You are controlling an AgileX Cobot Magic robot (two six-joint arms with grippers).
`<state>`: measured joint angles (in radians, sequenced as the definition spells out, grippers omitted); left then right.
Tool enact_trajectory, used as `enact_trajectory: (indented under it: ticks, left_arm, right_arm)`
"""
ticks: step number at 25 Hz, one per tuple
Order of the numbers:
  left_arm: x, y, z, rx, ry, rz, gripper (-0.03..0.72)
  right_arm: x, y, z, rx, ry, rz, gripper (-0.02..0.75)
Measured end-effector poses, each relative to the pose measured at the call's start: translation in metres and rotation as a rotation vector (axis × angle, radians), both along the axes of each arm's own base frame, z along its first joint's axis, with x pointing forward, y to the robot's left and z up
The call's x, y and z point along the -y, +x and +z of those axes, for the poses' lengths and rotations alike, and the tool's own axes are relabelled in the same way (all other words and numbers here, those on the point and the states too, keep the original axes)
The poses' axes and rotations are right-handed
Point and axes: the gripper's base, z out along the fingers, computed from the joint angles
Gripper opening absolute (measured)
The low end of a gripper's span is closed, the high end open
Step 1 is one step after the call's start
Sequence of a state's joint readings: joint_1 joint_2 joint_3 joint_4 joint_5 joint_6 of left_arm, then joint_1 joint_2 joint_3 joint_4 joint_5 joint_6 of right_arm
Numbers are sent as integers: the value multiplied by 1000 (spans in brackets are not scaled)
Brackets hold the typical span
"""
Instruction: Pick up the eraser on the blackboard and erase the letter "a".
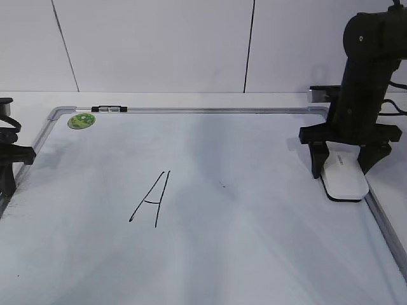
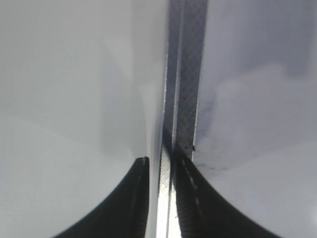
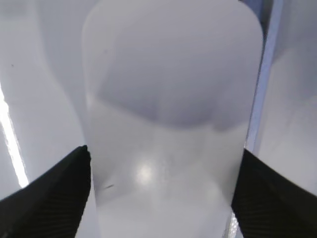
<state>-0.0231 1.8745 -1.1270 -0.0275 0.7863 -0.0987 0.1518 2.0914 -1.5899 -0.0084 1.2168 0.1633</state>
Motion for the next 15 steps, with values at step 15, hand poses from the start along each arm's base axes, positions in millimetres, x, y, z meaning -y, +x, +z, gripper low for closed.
enact_trajectory:
  ticks: [15]
  left_arm:
    - [0,0,0,2,0,0,177]
  right_arm:
    - [4,0,6,22,-36,-16,668]
